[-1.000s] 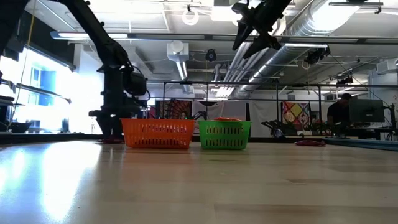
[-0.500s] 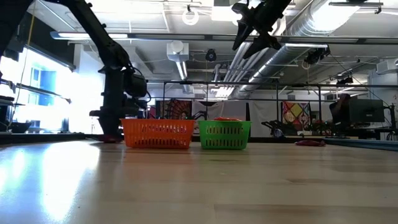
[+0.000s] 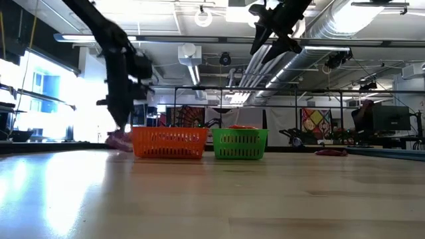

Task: Sort candy by brand, put in halloween buckets
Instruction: Put the violet candy into the orange bin

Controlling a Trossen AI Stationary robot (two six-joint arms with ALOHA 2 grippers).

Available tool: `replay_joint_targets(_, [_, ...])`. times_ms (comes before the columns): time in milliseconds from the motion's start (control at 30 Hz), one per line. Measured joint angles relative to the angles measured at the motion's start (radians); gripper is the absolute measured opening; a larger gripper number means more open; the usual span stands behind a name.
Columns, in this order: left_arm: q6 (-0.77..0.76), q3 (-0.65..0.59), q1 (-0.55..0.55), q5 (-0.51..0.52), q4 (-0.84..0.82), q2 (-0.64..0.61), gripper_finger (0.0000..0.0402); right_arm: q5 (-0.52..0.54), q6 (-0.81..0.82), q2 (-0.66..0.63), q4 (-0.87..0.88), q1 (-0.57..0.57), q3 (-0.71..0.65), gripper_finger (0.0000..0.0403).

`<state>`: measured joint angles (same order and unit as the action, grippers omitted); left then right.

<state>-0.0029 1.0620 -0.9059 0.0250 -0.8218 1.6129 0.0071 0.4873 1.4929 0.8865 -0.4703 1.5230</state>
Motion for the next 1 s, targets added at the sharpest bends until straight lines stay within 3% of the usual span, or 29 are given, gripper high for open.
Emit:
replay_joint_targets(267, [-0.056, 0.002, 0.071, -0.038, -0.02, -0.229, 0.0, 0.0, -0.017, 0.0, 0.0, 0.0, 0.0, 0.0216])
replay_joint_targets(500, [-0.179, 0.003, 0.236, -0.048, -0.015, -0.363, 0.0, 0.0, -0.017, 0.0, 0.0, 0.0, 0.0, 0.0216])
replay_joint_targets(800, [-0.373, 0.005, 0.563, -0.028, 0.102, -0.366, 0.0, 0.0, -0.017, 0.0, 0.001, 0.0, 0.0, 0.0216])
replay_joint_targets(1000, [-0.413, 0.005, 0.64, 0.062, 0.109, -0.313, 0.0, -0.005, -0.025, 0.0, 0.011, 0.0, 0.0, 0.0216])
